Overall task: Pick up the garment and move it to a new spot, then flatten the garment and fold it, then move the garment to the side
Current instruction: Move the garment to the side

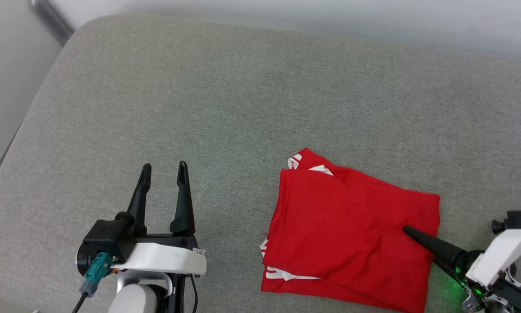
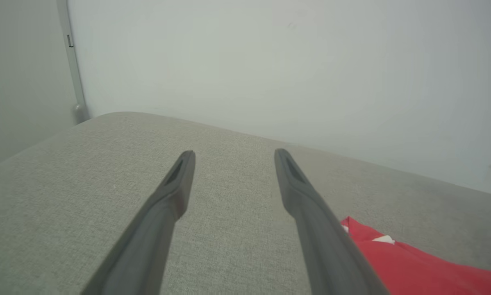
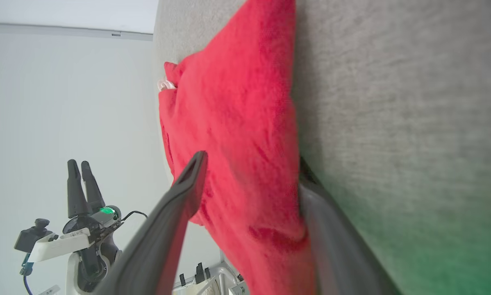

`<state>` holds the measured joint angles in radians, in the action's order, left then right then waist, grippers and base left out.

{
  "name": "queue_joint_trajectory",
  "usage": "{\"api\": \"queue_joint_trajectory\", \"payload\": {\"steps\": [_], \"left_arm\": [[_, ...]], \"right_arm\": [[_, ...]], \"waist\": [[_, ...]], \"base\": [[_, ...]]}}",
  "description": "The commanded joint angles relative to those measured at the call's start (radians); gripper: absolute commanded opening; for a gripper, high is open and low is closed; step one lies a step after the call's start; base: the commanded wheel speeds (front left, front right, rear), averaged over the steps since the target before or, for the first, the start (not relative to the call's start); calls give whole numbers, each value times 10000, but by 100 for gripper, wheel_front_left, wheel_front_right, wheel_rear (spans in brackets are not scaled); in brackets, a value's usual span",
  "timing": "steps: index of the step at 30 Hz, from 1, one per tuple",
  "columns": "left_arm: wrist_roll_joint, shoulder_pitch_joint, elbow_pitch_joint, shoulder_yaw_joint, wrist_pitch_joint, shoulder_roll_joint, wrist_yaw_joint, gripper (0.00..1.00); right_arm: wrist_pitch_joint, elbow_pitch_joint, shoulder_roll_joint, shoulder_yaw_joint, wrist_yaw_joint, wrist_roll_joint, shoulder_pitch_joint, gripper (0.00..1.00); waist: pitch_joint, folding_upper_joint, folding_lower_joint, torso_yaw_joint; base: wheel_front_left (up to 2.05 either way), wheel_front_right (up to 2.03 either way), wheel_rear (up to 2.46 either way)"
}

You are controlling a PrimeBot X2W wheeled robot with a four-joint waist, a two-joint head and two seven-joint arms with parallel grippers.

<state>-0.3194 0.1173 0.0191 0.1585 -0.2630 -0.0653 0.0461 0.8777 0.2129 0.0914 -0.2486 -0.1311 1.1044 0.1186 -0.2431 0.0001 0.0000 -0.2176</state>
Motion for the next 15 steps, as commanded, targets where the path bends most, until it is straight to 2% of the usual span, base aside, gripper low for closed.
{"api": "queue_joint_trajectory", "payload": {"steps": [1, 2, 10, 15], "left_arm": [[73, 122, 32, -39, -19, 26, -57, 100], [91, 135, 49, -56, -19, 43, -90, 100], [272, 117, 145, -234, -20, 113, -273, 100], [444, 75, 166, -433, -20, 108, -427, 100]], "right_arm": [[10, 270, -137, 227, 7, 134, 78, 11], [60, 340, -150, 318, 7, 202, 99, 0], [-165, -300, 262, 1285, 6, -143, 299, 0], [-831, -1049, 958, 2286, 6, -1425, 364, 0]], "waist": [[-55, -1, 0, -63], [-67, -1, 0, -64], [97, -1, 0, 341], [297, -1, 0, 983]], "base": [[0, 0, 0], [0, 0, 0], [0, 0, 0], [0, 0, 0]]}}
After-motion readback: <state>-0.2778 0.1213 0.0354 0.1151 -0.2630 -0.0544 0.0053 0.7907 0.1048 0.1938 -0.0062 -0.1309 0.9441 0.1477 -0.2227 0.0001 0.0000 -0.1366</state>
